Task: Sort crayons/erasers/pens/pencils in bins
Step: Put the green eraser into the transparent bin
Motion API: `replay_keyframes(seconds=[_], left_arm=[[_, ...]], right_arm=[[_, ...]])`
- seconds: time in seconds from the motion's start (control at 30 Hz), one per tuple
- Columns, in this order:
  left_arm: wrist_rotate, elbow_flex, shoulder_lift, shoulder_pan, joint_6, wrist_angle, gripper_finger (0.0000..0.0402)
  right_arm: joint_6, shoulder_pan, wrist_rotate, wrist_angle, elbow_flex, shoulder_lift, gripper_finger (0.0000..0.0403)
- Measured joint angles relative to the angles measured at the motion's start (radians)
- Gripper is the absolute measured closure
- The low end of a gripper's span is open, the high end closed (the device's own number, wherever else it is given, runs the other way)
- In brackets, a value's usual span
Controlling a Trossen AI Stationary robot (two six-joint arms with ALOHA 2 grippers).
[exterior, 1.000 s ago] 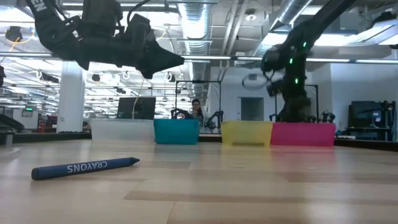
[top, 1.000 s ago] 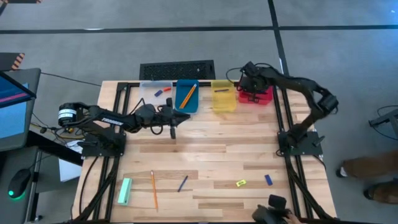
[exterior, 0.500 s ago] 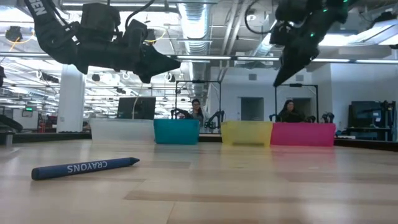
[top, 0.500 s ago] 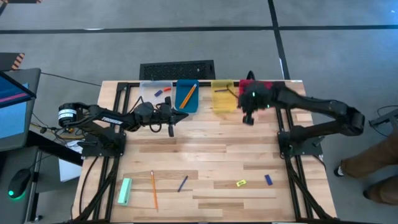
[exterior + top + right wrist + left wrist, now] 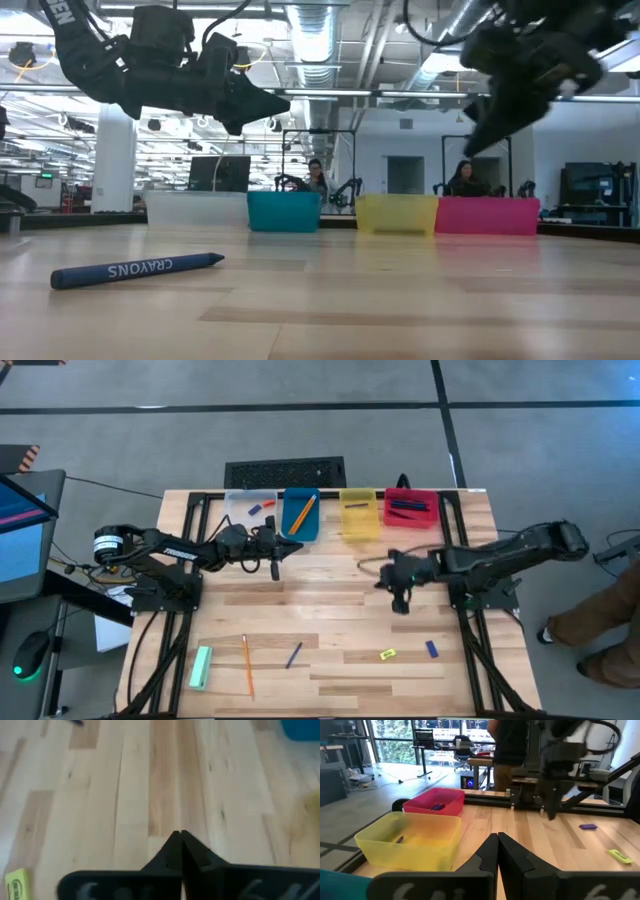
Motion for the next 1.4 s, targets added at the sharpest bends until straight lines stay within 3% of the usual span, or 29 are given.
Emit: replay_keyframes(seconds=[0.23, 0.4, 0.63, 0.77, 1.13, 1.4], left_arm=[[0.000, 0.000, 0.000, 0.000, 0.000, 0.000, 0.0401], [-0.005, 0.001, 0.005, 0.000, 0.015, -0.004, 0.0401], [-0.006, 0.002, 0.014, 0.000, 0.012, -0.002, 0.0401], [-0.006, 0.002, 0.014, 0.000, 0.013, 0.000, 0.0401], [-0.007, 0.002, 0.014, 0.000, 0.019, 0.001, 0.0401], [-0.007, 0.002, 0.014, 0.000, 0.013, -0.009, 0.0401]], right_arm=[[0.277, 0.232, 0.085, -0.038, 0.001, 0.026, 0.0364], [0.470, 0.343, 0.102, -0.063, 0.004, 0.123, 0.0306], [0.555, 0.490, 0.100, -0.126, 0.118, 0.320, 0.0202], [0.565, 0.559, 0.074, -0.162, 0.194, 0.433, 0.0166], [0.556, 0.611, 0.034, -0.243, 0.325, 0.626, 0.0166], [0.533, 0.614, 0.038, -0.297, 0.352, 0.678, 0.0212]])
